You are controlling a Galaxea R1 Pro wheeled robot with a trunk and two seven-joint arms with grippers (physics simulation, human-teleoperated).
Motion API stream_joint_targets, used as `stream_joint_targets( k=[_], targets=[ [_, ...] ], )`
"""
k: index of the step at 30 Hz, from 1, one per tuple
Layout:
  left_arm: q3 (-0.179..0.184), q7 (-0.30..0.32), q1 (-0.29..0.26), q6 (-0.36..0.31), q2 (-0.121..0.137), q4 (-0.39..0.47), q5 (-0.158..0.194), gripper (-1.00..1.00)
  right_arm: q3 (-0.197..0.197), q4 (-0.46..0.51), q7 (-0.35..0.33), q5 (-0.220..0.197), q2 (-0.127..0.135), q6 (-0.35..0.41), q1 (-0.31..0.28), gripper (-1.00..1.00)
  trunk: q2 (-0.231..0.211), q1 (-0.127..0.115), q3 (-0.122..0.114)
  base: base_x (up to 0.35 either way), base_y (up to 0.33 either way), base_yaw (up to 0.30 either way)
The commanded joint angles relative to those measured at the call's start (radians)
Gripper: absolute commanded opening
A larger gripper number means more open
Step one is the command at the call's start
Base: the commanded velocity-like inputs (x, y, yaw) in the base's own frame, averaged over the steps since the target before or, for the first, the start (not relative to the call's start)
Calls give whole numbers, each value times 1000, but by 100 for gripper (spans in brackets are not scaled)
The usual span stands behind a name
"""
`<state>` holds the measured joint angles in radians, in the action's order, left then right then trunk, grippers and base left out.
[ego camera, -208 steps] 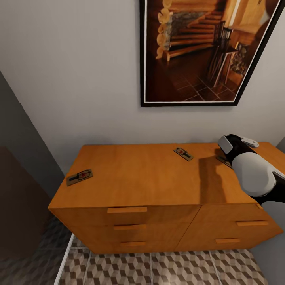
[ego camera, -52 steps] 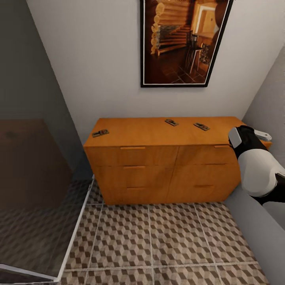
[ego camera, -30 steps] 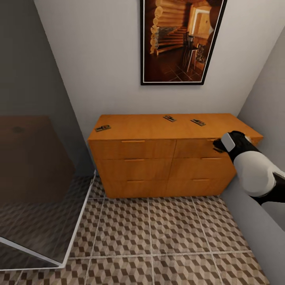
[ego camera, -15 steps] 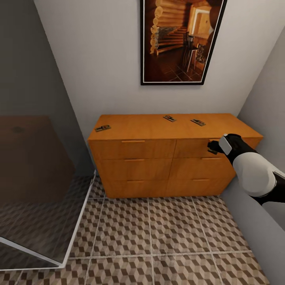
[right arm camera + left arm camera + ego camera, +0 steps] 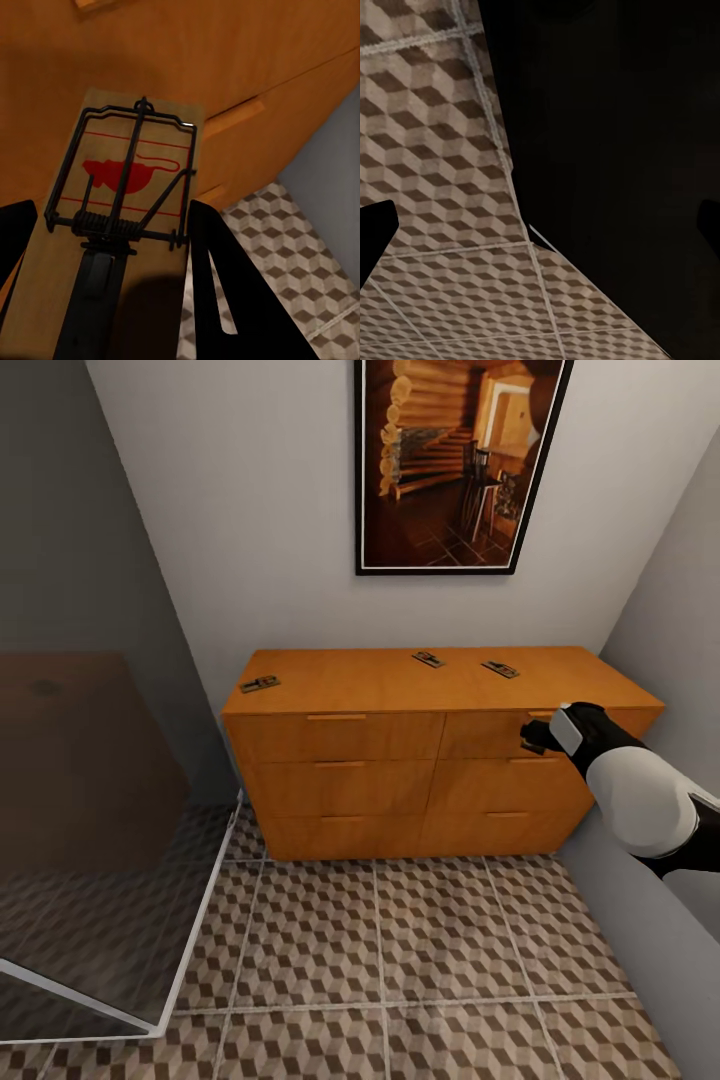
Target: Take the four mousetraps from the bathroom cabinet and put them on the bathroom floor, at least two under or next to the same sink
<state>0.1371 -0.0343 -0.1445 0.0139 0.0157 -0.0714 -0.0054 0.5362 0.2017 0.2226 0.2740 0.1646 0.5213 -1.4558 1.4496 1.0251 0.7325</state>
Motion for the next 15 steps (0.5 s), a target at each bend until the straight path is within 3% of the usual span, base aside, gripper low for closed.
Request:
stream_joint_targets(
  k=[1, 5, 15],
  targets=[
    [7, -3, -1, 1, 0, -2, -1, 100, 8, 1, 0, 7, 0, 3, -1, -100, 0, 0, 1, 0, 0, 0],
    [7, -3, -1, 1, 0, -2, -1, 100, 8, -1, 0, 7, 0, 3, -1, -100, 0, 0, 1, -157, 0, 0],
    [7, -3, -1, 1, 1, -2, -1, 100, 8, -5, -2, 6, -2, 3, -1, -100, 0, 0, 1, -310, 0, 0]
  ],
)
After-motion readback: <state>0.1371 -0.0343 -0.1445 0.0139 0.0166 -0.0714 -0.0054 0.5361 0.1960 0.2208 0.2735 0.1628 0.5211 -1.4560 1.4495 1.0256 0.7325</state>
